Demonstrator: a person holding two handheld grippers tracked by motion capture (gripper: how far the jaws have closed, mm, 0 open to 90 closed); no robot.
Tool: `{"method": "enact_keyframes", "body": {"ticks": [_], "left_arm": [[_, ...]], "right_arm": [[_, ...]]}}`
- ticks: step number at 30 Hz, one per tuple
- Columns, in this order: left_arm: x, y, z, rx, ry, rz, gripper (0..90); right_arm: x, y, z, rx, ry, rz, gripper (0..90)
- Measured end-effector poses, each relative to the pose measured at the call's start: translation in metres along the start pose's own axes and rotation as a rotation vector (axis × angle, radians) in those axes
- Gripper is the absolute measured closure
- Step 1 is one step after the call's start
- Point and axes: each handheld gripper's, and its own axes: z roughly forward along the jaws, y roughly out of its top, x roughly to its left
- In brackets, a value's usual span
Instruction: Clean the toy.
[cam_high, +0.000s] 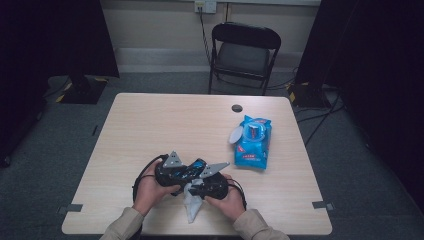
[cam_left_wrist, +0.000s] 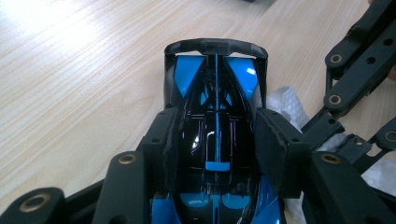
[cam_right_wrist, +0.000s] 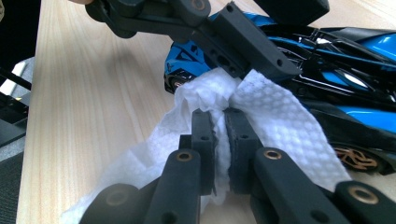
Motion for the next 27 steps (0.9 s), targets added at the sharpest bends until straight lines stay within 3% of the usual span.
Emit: {"method": "enact_keyframes", "body": {"ticks": [27], "left_arm": [[0.0, 0.0, 0.0, 0.005, 0.004, 0.007, 51.0]], "right_arm": [[0.023, 0.008, 0.021, 0.003, 0.084, -0.035, 84.4]]}}
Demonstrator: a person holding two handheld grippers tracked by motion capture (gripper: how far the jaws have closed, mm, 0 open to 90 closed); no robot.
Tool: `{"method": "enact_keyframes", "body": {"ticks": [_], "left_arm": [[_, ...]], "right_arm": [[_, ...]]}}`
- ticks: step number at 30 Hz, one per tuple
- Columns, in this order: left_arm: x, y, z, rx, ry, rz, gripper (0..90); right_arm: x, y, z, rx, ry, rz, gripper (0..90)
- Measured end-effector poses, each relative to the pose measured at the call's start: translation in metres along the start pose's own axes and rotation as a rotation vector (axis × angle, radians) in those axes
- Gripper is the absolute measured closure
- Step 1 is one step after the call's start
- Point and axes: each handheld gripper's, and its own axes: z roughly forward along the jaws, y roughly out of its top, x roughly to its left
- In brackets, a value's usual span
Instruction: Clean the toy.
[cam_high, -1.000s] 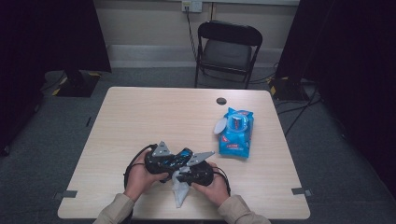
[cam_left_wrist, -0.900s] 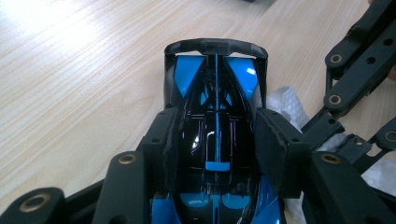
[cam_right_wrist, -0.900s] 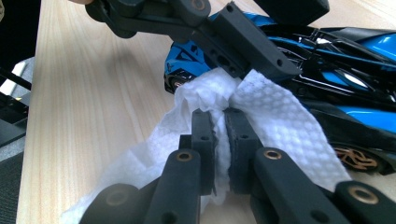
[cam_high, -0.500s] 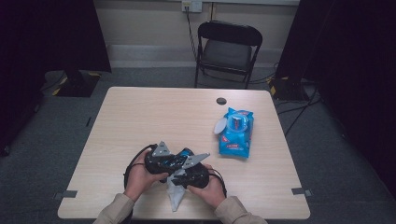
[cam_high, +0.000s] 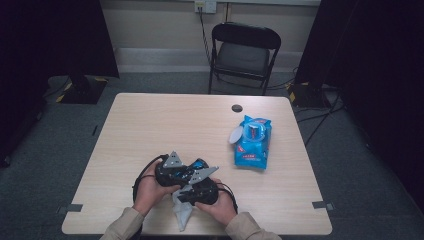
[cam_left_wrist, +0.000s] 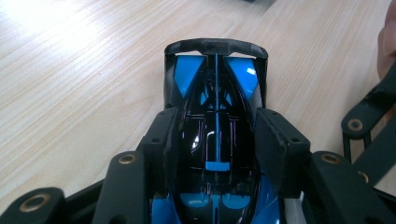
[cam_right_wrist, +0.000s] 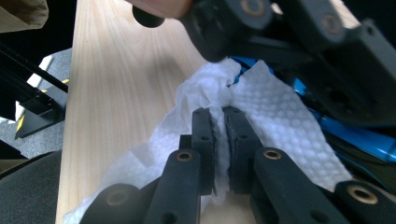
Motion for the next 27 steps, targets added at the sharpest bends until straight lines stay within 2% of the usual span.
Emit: {"method": "enact_keyframes", "body": {"ticks": [13, 16, 17, 19, 23, 27], "left_arm": [[0.0, 0.0, 0.0, 0.0, -0.001, -0.003, 51.0], [0.0, 0.0, 0.0, -0.001, -0.001, -0.004, 51.0], [0.0, 0.0, 0.0, 0.0, 0.0, -0.003, 51.0], [0.0, 0.0, 0.0, -0.002, -0.001, -0.005, 51.0], [0.0, 0.0, 0.0, 0.0, 0.0, -0.003, 50.9], [0.0, 0.0, 0.0, -0.002, -0.002, -0.007, 51.0]], "right_arm": [[0.007, 0.003, 0.006, -0.004, 0.034, -0.016, 84.3], [0.007, 0.002, -0.001, -0.005, 0.039, -0.015, 84.3], [0.004, 0.001, -0.008, -0.006, 0.022, -0.021, 84.3], [0.002, 0.0, -0.012, -0.009, 0.019, -0.019, 84.3], [-0.009, -0.007, -0.032, -0.017, -0.023, 0.005, 84.3], [-0.015, -0.01, -0.042, -0.028, -0.046, 0.018, 84.3]]}}
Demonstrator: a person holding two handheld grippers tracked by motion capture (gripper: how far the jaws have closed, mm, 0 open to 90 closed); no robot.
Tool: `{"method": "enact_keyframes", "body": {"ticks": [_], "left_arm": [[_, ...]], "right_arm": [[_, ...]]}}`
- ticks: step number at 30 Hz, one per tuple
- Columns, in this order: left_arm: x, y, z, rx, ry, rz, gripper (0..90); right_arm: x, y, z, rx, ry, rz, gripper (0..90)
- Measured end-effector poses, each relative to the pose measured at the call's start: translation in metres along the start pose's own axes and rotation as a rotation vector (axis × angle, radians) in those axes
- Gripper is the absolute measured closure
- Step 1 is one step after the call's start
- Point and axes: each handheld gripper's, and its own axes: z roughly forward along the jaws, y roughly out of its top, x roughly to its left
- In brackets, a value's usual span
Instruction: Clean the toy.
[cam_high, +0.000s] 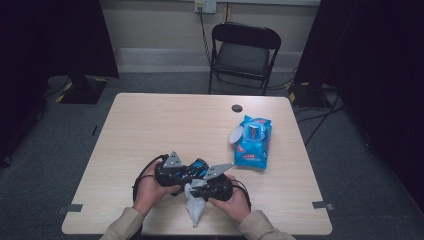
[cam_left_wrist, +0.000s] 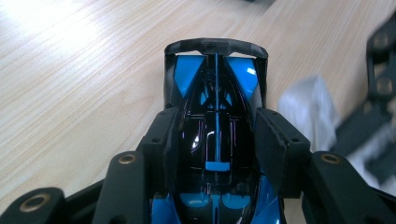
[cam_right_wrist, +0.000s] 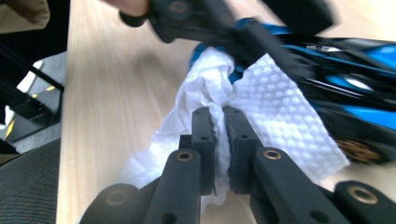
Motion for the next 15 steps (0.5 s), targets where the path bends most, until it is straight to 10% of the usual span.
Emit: {"method": "enact_keyframes", "body": {"ticks": [15], "left_arm": [[0.0, 0.0, 0.0, 0.003, 0.001, 0.005, 50.9]], "right_arm": [[-0.031, -0.011, -0.025, -0.006, -0.122, 0.064, 84.3]]}}
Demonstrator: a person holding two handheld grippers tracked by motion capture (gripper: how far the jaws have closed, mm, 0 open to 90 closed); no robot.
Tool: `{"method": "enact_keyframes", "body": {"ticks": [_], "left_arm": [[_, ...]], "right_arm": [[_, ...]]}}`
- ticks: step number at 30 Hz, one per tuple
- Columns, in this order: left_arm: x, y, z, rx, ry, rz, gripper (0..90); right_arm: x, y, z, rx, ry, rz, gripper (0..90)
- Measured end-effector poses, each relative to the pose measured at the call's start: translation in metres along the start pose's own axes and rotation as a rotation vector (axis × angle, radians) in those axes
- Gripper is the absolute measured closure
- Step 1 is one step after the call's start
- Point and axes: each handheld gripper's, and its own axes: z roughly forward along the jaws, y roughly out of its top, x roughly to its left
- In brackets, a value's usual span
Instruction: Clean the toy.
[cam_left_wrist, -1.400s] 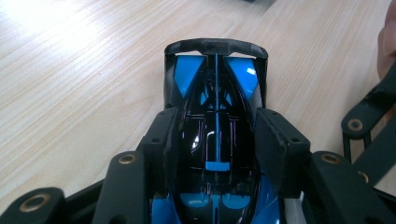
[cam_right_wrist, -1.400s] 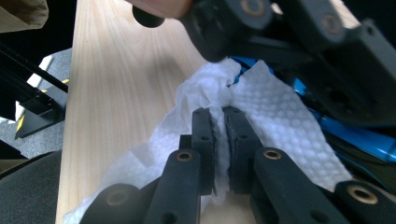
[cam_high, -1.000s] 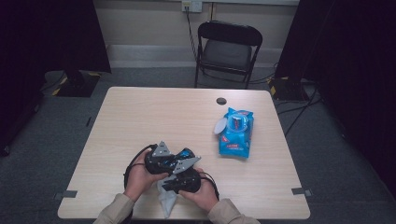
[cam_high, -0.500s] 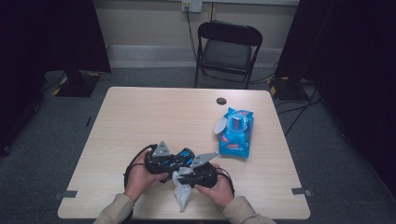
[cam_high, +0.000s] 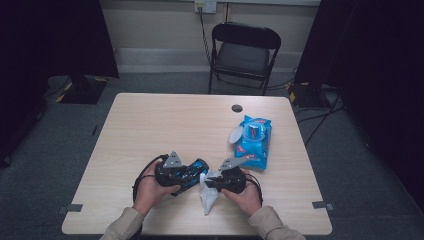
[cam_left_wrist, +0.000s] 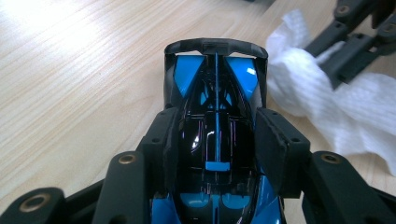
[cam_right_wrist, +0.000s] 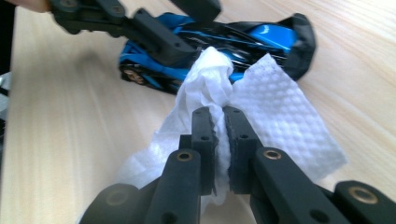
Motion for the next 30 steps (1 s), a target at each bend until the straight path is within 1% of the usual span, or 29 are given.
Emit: {"method": "enact_keyframes", "body": {"ticks": [1, 2, 6, 10, 14, 16, 17, 19, 20, 21, 22, 24, 30], "left_arm": [[0.0, 0.0, 0.0, 0.0, 0.0, -0.001, 50.9], [0.0, 0.0, 0.0, 0.0, 0.0, 0.0, 51.0], [0.0, 0.0, 0.0, -0.001, 0.0, -0.001, 50.9], [0.0, 0.0, 0.0, -0.002, -0.001, -0.003, 51.0], [0.0, 0.0, 0.0, -0.001, 0.0, 0.001, 51.0], [0.0, 0.0, 0.0, -0.001, 0.001, 0.001, 51.0], [0.0, 0.0, 0.0, -0.003, -0.001, 0.001, 51.0], [0.0, 0.0, 0.0, -0.004, -0.001, 0.001, 51.0], [0.0, 0.0, 0.0, -0.003, -0.001, 0.001, 51.0], [0.0, 0.0, 0.0, -0.004, -0.001, 0.002, 51.0], [0.0, 0.0, 0.0, -0.004, -0.001, 0.002, 51.0], [0.0, 0.0, 0.0, -0.004, -0.001, 0.001, 51.0], [0.0, 0.0, 0.0, -0.004, 0.0, 0.001, 51.0]], "right_arm": [[0.0, 0.0, 0.0, 0.0, 0.0, 0.0, 84.3], [-0.001, 0.0, 0.002, 0.009, -0.014, -0.005, 84.2], [-0.002, -0.001, 0.006, 0.02, -0.025, -0.006, 84.1], [-0.002, -0.002, 0.012, 0.019, -0.026, -0.003, 84.0], [-0.001, -0.002, 0.012, 0.021, -0.026, -0.006, 84.0], [0.0, -0.002, 0.012, 0.022, -0.021, -0.008, 84.0], [0.003, -0.001, 0.014, 0.029, -0.014, -0.019, 84.0], [0.004, -0.001, 0.015, 0.028, -0.009, -0.018, 84.0], [0.009, 0.0, 0.017, 0.032, 0.006, -0.031, 84.0], [0.011, 0.001, 0.019, 0.035, 0.009, -0.035, 84.0], [0.011, 0.001, 0.019, 0.035, 0.009, -0.035, 84.0], [0.016, 0.003, 0.022, 0.037, 0.021, -0.047, 84.0], [0.025, 0.006, 0.03, 0.04, 0.049, -0.061, 84.0]]}}
